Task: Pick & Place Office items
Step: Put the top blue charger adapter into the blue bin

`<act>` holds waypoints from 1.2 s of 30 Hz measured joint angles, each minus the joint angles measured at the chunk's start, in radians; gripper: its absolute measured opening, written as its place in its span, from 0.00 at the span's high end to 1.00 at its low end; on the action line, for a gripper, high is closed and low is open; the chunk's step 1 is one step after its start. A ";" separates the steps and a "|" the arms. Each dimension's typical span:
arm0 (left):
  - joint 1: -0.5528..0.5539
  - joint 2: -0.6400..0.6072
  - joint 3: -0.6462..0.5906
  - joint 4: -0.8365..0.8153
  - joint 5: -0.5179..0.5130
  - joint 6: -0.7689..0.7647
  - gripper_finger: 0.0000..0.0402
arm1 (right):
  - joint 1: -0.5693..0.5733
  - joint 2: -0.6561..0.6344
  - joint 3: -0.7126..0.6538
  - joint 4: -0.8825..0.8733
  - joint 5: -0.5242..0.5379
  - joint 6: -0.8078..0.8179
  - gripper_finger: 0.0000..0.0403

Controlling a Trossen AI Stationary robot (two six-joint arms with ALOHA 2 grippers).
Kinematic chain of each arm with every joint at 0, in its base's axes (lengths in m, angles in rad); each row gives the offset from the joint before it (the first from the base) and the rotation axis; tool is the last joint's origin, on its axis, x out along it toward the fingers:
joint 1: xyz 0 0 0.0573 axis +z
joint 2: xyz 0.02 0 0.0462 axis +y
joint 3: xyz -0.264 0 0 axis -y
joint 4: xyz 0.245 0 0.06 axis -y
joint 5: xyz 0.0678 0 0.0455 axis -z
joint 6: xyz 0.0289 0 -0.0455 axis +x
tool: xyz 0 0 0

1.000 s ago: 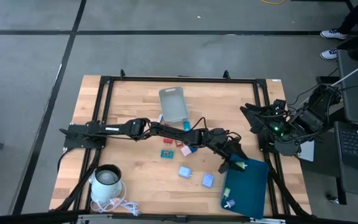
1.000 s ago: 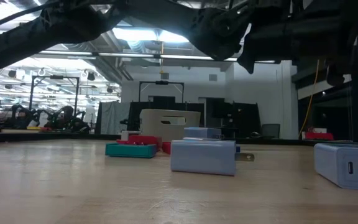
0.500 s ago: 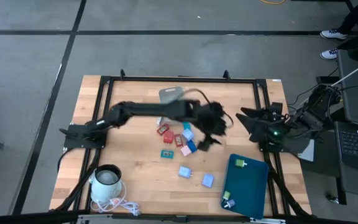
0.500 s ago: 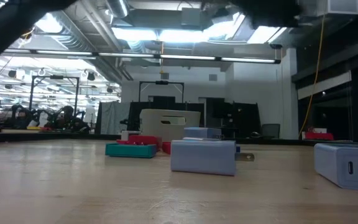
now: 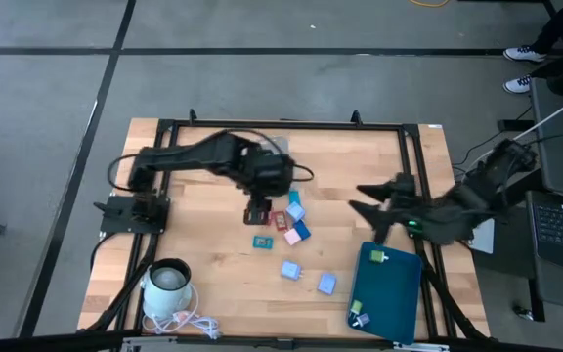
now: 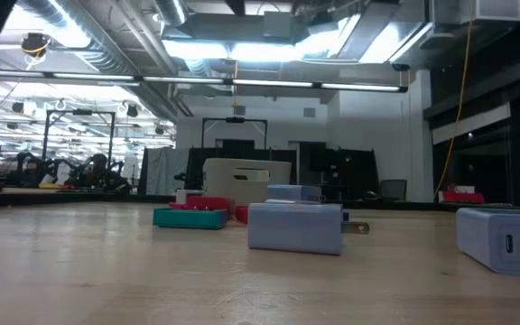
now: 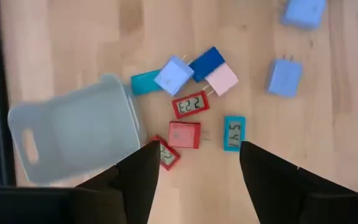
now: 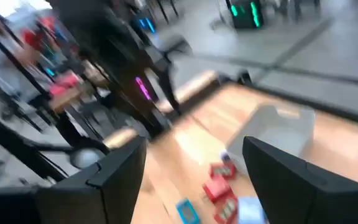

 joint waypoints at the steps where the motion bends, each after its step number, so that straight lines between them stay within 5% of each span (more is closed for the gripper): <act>1: -0.016 -0.029 -0.028 0.006 -0.017 -0.053 0.46 | -0.036 0.023 0.000 -0.013 -0.046 0.015 0.32; 9: -0.202 -0.236 -0.313 0.022 -0.301 -0.535 0.44 | -0.325 0.249 0.008 -0.044 -0.449 -0.105 0.32; 20: -0.505 -0.556 -0.843 0.056 -0.485 -1.143 0.44 | -0.536 0.538 0.200 -0.121 -0.701 -0.242 0.32; 26: -0.699 -0.736 -1.101 0.165 -0.613 -1.391 0.44 | -0.596 0.674 0.300 -0.208 -0.724 -0.267 0.32; 36: -0.923 -0.953 -1.377 0.335 -0.803 -1.522 0.44 | -0.654 0.782 0.317 -0.219 -0.893 -0.129 0.32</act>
